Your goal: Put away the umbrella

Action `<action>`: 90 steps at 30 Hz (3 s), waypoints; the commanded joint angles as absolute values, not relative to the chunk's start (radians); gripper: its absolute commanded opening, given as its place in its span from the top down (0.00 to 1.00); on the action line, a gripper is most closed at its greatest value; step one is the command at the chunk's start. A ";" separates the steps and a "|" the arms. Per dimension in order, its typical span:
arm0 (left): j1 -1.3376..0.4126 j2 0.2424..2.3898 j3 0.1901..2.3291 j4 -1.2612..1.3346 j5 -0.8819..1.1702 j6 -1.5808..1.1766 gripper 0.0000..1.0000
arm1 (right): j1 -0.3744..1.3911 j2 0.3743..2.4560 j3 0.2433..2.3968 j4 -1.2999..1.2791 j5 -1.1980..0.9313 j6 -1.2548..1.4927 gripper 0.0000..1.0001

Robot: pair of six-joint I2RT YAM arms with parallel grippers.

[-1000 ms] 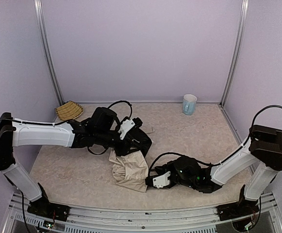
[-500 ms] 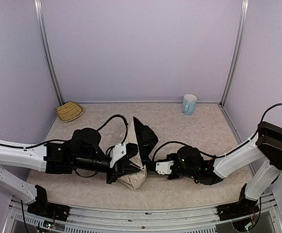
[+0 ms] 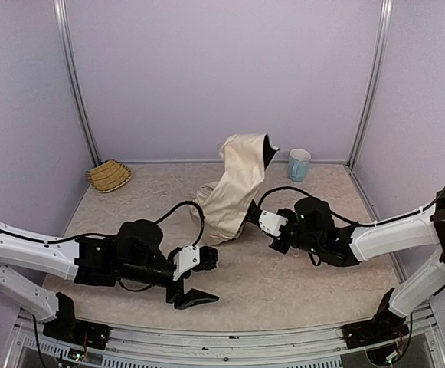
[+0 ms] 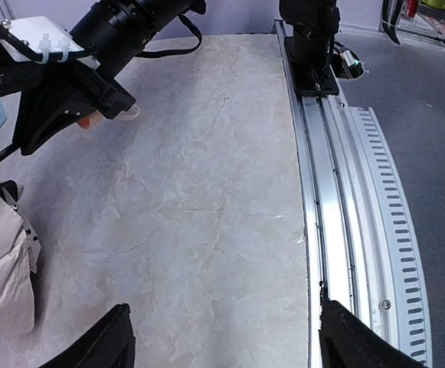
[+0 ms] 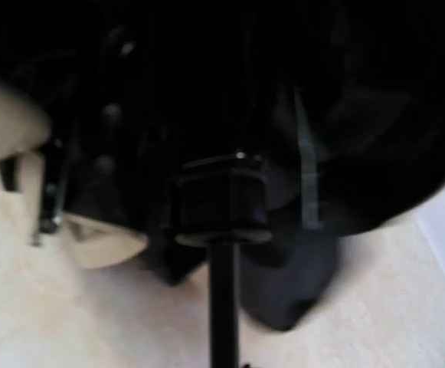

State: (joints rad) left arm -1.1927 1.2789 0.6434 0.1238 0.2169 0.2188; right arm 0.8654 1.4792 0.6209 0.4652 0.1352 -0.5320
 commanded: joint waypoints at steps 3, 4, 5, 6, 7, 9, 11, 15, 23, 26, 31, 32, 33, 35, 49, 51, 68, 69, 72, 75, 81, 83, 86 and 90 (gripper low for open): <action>-1.196 1.057 0.628 0.050 0.387 0.281 0.12 | 0.856 1.431 0.665 0.547 0.216 -0.563 1.00; -1.192 1.021 0.626 0.058 0.404 0.293 0.12 | 0.855 1.431 0.663 0.555 0.221 -0.573 1.00; -1.182 0.982 0.626 0.079 0.396 0.297 0.13 | 0.856 1.431 0.662 0.558 0.224 -0.580 1.00; -1.163 0.955 0.629 0.118 0.371 0.275 0.14 | 0.856 1.431 0.660 0.563 0.220 -0.584 1.00; -1.134 0.938 0.637 0.171 0.334 0.250 0.14 | 0.856 1.431 0.657 0.565 0.211 -0.586 1.00; -1.047 0.940 0.674 0.258 0.291 0.137 0.14 | 0.856 1.434 0.649 0.571 0.193 -0.586 1.00; -0.949 0.985 0.719 0.270 0.300 0.077 0.15 | 0.862 1.444 0.640 0.577 0.188 -0.599 1.00; -0.837 1.096 0.788 0.246 0.192 0.064 0.15 | 0.926 1.506 0.593 0.625 0.208 -0.783 1.00; -0.749 1.236 0.826 0.293 0.237 0.017 0.06 | 1.106 1.811 0.541 0.800 0.433 -1.057 1.00; -0.717 1.306 0.850 0.261 0.292 0.001 0.05 | 1.121 1.840 0.536 0.820 0.421 -1.070 1.00; -0.701 1.431 0.917 0.128 0.299 0.007 0.06 | 1.124 1.814 0.534 0.769 0.369 -1.035 1.00; -0.701 1.443 0.919 0.131 0.319 0.006 0.07 | 1.124 1.813 0.530 0.765 0.364 -1.029 1.00; -0.702 1.454 0.919 0.137 0.368 0.007 0.09 | 1.124 1.813 0.529 0.764 0.366 -1.021 1.00; -0.716 1.475 0.915 0.151 0.418 0.012 0.13 | 1.124 1.815 0.530 0.771 0.384 -1.003 1.00; -0.881 1.555 0.800 0.123 0.363 0.112 0.39 | 1.158 1.530 0.512 0.670 0.380 -0.899 0.00; -0.924 1.550 0.767 0.146 0.325 0.146 0.41 | 1.157 1.431 0.526 0.524 0.302 -0.839 0.00; -1.044 1.576 0.603 0.373 0.114 0.137 0.42 | 0.776 1.659 1.297 0.057 -0.229 0.304 0.22; -1.048 1.584 0.604 0.375 0.106 0.138 0.42 | 0.780 1.693 1.329 0.032 -0.212 0.347 0.24; -1.059 1.604 0.610 0.372 0.094 0.138 0.42 | 0.798 1.774 1.387 -0.012 -0.208 0.421 0.28; -1.067 1.616 0.614 0.367 0.087 0.141 0.42 | 0.838 1.807 1.386 -0.001 -0.203 0.452 0.28; -1.076 1.640 0.623 0.367 0.099 0.145 0.41 | 0.865 1.950 1.443 0.021 -0.362 0.491 0.42; -1.077 1.638 0.624 0.363 0.102 0.145 0.41 | 0.865 1.975 1.456 0.037 -0.405 0.480 0.75; -1.077 1.623 0.614 0.370 0.100 0.151 0.38 | 0.862 1.931 1.413 0.065 -0.453 0.431 1.00; -1.075 1.599 0.586 0.422 0.083 0.164 0.32 | 0.859 1.811 1.231 0.194 -0.671 0.359 1.00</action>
State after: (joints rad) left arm -1.0683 1.6222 0.6109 0.3759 0.0982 0.1452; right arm 0.8673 1.9324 1.3605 0.0704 -0.4381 0.4282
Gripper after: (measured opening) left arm 0.642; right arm 0.006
